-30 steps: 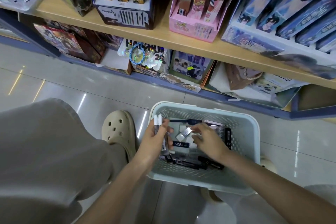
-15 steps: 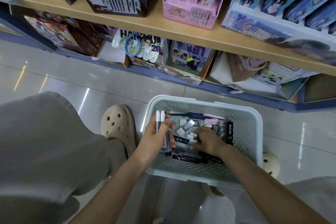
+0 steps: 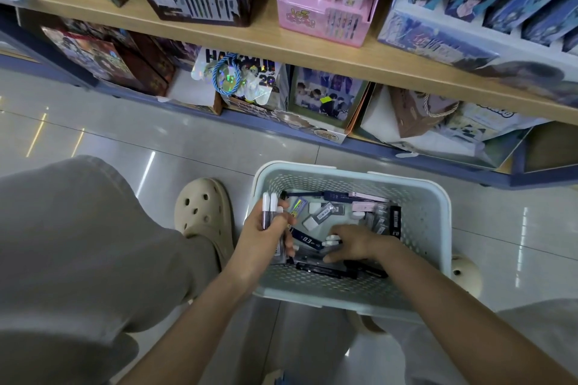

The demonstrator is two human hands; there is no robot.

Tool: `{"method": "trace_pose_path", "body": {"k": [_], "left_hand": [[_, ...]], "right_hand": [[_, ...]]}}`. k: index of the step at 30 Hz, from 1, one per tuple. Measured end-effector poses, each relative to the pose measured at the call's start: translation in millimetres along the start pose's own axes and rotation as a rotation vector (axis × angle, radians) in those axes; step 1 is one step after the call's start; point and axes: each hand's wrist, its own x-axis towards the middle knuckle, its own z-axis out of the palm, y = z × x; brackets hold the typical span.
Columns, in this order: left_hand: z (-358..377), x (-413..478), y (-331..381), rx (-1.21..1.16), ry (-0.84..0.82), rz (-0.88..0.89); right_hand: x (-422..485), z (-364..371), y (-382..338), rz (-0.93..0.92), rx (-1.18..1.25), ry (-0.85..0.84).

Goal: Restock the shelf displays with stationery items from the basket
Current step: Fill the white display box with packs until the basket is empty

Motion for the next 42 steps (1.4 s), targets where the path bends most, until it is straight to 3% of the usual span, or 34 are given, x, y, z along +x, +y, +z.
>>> {"method": "trace_pose_path", "body": {"k": [3, 11, 14, 20, 24, 28, 33, 36, 42], "left_hand": [[0, -1, 0, -0.005, 0.001, -0.003], [0, 2, -3, 0.032, 0.048, 0.033], [4, 0, 3, 0.054, 0.007, 0.048], [17, -25, 28, 0.052, -0.163, 0.144], [22, -46, 54, 0.018, -0.164, 0.243], [21, -72, 85, -0.022, -0.173, 0.337], [30, -111, 132, -0.063, -0.157, 0.515], [36, -134, 164, -0.081, -0.188, 0.63], [45, -156, 226, -0.075, -0.212, 0.817]], "right_hand": [[-1, -1, 3, -0.006, 0.157, 0.06], [-39, -26, -31, -0.184, 0.559, 0.543], [-75, -43, -61, -0.288, 0.73, 0.574], [-146, -65, -104, -0.368, 0.797, 0.709], [-183, -78, -123, -0.355, 0.774, 0.776], [-230, -91, -138, -0.412, 0.895, 0.703], [-286, -107, -151, -0.516, 0.99, 0.788], [-331, -133, -163, -0.57, 0.917, 0.958], [-430, -202, -178, -0.667, 0.601, 1.507]]}}
